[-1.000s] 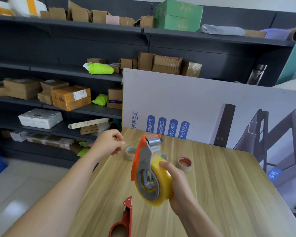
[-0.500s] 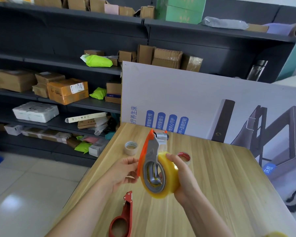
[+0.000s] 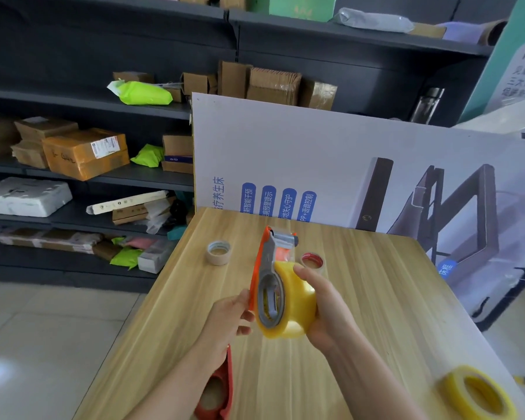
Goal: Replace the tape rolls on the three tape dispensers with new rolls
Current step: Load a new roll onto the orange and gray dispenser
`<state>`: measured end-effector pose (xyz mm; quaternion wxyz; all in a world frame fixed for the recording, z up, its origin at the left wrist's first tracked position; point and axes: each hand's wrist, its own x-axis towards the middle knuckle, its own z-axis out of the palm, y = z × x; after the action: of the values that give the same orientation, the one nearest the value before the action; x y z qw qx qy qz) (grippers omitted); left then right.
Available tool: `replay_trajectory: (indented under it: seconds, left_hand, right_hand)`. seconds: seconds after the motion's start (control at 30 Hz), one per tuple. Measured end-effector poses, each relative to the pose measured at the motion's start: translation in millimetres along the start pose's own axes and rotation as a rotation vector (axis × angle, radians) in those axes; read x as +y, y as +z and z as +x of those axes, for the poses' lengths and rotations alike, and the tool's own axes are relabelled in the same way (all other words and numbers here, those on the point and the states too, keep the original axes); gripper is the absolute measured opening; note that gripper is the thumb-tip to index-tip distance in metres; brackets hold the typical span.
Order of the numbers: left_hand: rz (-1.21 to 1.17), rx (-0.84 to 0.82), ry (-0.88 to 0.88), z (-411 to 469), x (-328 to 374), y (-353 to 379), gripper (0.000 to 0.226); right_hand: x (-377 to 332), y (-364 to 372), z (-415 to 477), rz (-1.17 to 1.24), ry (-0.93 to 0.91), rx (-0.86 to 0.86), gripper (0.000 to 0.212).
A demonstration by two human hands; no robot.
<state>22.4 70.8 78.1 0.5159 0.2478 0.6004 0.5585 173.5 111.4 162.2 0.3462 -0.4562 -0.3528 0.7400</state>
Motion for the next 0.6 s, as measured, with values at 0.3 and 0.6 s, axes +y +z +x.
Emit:
replay_trajectory:
  seconds: [0.3,0.6]
  left_hand:
    - [0.019,-0.03,-0.205,-19,-53,22,0.014]
    - [0.095,-0.011,-0.426,-56,-115,45,0.023]
  right_hand:
    - [36,-19,-2,-0.14,-0.007,0.218,0.053]
    - [91,-61,-11,-0.245,0.22,0.302,0.044]
